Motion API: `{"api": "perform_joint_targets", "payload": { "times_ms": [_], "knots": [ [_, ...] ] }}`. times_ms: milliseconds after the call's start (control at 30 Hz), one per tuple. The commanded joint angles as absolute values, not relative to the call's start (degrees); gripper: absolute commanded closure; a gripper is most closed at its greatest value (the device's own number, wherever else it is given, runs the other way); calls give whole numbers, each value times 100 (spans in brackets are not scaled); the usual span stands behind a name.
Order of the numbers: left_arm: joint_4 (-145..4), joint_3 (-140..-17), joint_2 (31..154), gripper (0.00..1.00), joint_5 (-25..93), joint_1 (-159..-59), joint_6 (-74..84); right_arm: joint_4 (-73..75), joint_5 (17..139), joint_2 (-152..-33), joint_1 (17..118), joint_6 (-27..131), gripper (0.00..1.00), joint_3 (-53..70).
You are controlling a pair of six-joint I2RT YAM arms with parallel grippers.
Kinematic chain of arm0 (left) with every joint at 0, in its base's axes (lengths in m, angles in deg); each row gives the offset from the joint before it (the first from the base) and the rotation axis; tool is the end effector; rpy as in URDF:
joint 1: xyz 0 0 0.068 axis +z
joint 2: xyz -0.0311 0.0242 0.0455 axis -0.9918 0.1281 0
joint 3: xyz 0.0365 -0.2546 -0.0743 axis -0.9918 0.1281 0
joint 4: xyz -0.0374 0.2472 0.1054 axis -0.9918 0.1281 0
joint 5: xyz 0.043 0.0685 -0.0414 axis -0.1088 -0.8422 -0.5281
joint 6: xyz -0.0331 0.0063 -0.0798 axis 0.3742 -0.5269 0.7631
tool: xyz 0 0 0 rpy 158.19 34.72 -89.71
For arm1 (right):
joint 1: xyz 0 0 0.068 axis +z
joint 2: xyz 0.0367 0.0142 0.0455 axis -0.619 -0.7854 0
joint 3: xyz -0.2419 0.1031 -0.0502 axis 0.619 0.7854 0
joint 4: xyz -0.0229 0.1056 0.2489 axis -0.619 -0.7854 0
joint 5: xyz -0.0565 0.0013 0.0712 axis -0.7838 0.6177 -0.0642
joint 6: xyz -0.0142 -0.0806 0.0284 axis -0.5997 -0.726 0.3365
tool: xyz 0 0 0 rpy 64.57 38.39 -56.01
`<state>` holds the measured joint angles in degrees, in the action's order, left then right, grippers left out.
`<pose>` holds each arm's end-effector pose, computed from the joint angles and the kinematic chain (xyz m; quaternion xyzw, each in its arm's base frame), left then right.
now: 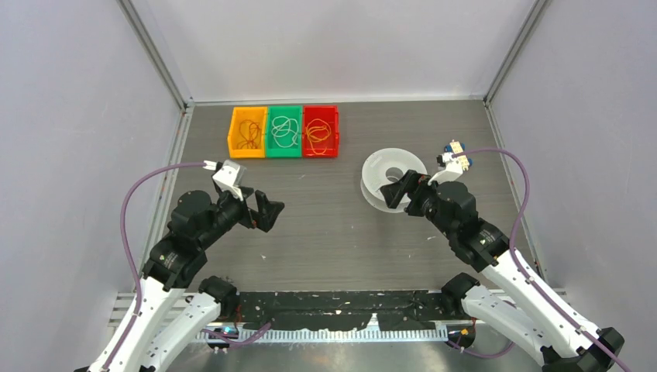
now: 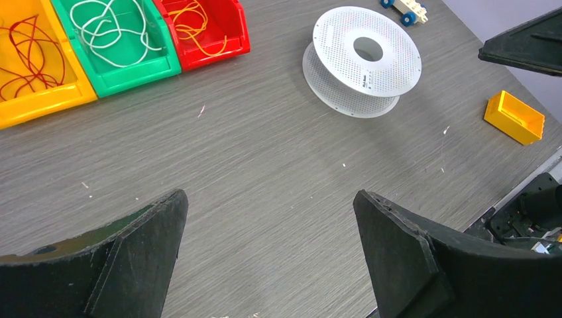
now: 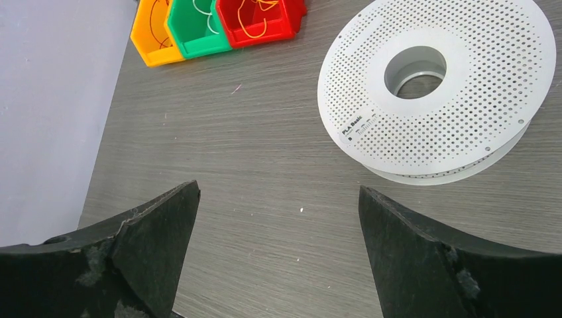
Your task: Wrap the cables
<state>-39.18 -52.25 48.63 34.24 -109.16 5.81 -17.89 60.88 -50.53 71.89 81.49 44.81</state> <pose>0.1545 -0.0893 0.3312 0.1379 0.7821 -0.2572 0.5505 0.1871 0.1094 0.2873 0.0663 0.8128 0.2747 0.5094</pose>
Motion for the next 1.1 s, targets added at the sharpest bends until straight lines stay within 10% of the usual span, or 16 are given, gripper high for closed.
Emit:
{"api": "perform_joint_targets", "payload": {
  "times_ms": [0,467,1067],
  "knots": [
    [-4157,-5201,4805,0,3525,-10927,531,-1372,5906,-4960,7208,8232,4,4566],
    [-4118,-5219,4845,0,3468,-10927,523,-1379,5126,-5639,6783,7111,5,4538],
    [-4143,-5189,4862,1,3728,-10927,442,2131,10412,-7583,2824,7983,12,5947]
  ]
}}
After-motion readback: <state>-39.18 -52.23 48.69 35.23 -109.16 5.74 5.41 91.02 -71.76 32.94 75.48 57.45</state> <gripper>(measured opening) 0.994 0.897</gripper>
